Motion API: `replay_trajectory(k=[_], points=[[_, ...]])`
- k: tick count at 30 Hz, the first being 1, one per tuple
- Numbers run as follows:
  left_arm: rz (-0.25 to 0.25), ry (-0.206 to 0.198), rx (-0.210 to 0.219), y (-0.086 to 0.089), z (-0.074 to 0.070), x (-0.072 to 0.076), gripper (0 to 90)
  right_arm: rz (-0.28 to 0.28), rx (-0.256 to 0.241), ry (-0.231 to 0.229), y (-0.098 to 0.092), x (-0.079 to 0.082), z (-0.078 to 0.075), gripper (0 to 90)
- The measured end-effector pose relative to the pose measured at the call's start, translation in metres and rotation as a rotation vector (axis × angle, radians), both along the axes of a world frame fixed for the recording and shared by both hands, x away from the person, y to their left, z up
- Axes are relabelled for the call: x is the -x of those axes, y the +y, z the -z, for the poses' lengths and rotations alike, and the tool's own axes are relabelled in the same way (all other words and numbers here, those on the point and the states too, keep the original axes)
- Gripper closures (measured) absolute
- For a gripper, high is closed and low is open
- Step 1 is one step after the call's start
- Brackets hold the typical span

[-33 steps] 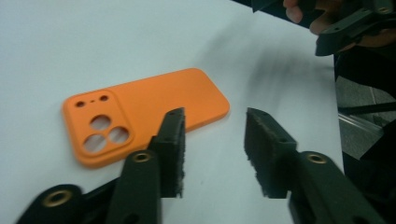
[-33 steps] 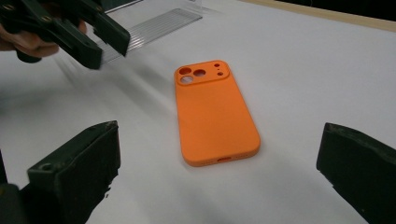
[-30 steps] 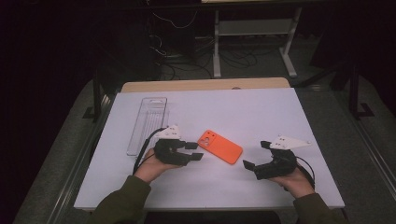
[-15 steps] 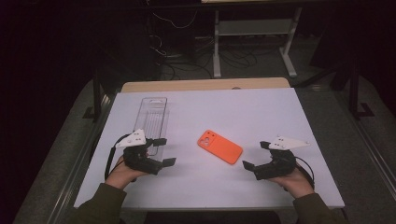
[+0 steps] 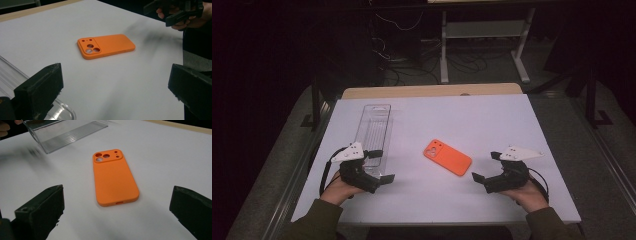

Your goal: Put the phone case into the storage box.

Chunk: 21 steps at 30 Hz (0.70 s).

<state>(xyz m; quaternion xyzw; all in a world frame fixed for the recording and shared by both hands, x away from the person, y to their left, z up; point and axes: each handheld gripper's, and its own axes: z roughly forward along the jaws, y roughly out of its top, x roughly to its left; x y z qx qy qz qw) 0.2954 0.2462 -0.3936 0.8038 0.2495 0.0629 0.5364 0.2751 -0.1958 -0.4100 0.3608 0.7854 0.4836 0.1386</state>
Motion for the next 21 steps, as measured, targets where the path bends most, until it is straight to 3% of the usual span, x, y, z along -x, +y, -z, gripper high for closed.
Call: replay_trajectory(k=[15,21], points=[[0.024,-0.011,-0.005,-0.025,-0.006,-0.007,0.0,0.001,0.001,-0.001,0.000,0.000,0.000,0.0],[0.034,0.006,-0.003,-0.040,-0.007,-0.010,0.0,0.001,0.002,-0.001,0.000,0.000,0.000,0.0]])
